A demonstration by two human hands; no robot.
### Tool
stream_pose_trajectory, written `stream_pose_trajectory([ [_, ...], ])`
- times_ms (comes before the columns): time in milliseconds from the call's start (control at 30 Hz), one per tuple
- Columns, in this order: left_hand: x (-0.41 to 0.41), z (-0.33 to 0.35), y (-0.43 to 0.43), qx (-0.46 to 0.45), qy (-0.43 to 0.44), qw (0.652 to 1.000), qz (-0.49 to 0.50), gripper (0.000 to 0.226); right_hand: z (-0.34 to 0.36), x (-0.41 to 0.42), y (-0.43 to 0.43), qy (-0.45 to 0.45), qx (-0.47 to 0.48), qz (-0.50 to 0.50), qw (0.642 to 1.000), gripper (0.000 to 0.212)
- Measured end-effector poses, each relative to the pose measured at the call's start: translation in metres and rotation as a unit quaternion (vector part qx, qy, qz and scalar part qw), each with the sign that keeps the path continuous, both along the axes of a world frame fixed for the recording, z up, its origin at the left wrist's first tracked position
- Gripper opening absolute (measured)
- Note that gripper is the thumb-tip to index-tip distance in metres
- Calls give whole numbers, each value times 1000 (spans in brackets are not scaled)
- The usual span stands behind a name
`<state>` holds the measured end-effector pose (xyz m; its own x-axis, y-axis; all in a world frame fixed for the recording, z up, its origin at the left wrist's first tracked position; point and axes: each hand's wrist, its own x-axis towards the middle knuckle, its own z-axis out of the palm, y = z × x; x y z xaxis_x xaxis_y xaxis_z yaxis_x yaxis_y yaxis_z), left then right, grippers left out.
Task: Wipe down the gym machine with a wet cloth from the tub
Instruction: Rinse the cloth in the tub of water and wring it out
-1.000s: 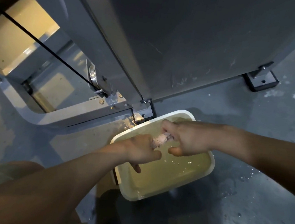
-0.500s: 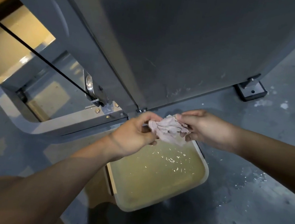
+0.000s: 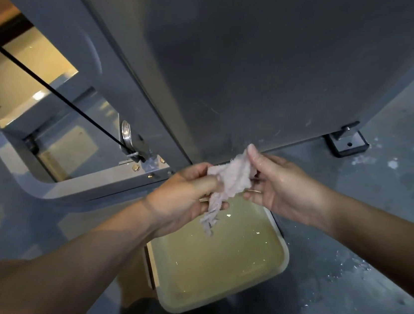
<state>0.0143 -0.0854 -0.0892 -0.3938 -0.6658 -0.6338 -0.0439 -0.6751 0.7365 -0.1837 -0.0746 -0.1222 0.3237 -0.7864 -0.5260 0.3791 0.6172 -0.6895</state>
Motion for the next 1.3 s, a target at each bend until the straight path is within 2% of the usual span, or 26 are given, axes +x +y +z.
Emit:
stream_pose_trajectory([
  [67, -2, 0, -2, 21, 3, 999, 30, 27, 0, 2, 4, -12, -15, 18, 1000, 34],
  [100, -3, -1, -3, 23, -2, 999, 37, 25, 1, 1, 4, -1, -23, 24, 999, 34],
  [167, -2, -2, -3, 23, -23, 999, 31, 6, 3, -3, 3, 12, -21, 22, 999, 38],
  [333, 6, -5, -7, 56, 10, 998, -6, 42, 10, -11, 1, -46, -15, -8, 999, 51],
  [433, 9, -3, -4, 73, -88, 988, -100, 53, 13, -13, 0, -13, -32, -49, 998, 59],
  [500, 11, -6, -4, 64, -100, 990, -71, 50, 11, -15, -2, 18, -29, -65, 997, 59],
  [567, 9, -7, -5, 78, -19, 997, 19, 44, 8, -13, -1, 31, 0, -65, 997, 49],
  [633, 6, -4, -6, 98, 40, 993, 58, 56, 5, -9, 3, 10, 40, -37, 998, 38],
  [700, 4, -5, -6, 63, 28, 996, 53, 50, 1, -8, 10, 3, 51, 57, 997, 56],
  [767, 2, -7, -4, 0, -16, 998, 56, 42, -3, -8, 17, 38, 33, 113, 992, 69],
  [867, 1, -8, -1, -57, -46, 996, 52, 39, -13, -9, 18, 108, -5, 17, 994, 57],
  [933, 0, -9, 0, -65, -54, 994, 70, 41, -15, -12, 17, 88, -21, -50, 995, 41],
  [1000, -1, -11, -1, -60, -67, 991, 102, 53, -14, -17, 18, 41, -12, -73, 996, 46],
  [1033, -1, -12, 0, -63, -72, 989, 113, 51, -12, -19, 20, 39, -15, -67, 997, 52],
  [1100, -2, -10, 3, -130, -124, 981, 73, 40, -15, -23, 22, 103, -65, -33, 992, 60],
  [1167, -3, -7, 6, -217, -176, 960, -17, 29, -17, -26, 24, 213, -136, 29, 967, 54],
  [1233, -5, -6, 8, -233, -195, 949, -81, 27, -15, -28, 24, 296, -170, 92, 935, 42],
  [1300, -6, -7, 7, -244, -242, 932, -112, 29, -15, -29, 22, 365, -186, 108, 906, 39],
])
